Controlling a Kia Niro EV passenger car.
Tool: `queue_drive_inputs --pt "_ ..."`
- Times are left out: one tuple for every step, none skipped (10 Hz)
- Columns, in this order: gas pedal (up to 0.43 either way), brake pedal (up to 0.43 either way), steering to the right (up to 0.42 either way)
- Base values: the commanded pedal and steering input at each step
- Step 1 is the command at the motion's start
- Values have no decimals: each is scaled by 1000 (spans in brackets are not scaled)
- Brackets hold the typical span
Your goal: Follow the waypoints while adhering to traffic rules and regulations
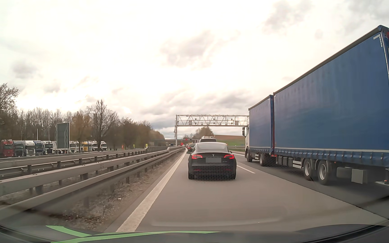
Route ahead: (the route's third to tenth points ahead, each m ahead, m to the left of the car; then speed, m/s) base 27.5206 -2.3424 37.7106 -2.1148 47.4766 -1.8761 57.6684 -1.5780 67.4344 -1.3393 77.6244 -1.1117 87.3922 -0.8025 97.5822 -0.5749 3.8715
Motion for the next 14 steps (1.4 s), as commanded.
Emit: queue_drive_inputs --pt "0 0 -1" --pt "0 0 -1" --pt "0 0 -1" --pt "0 0 -1" --pt "0 0 -1" --pt "0 0 -1" --pt "0 0 -1" --pt "0 0 -1" --pt "0 0 -1" --pt "0 0 -1" --pt "0 0 -2" --pt "0 0 -1" --pt "0 0 -2" --pt "0 0 -2"
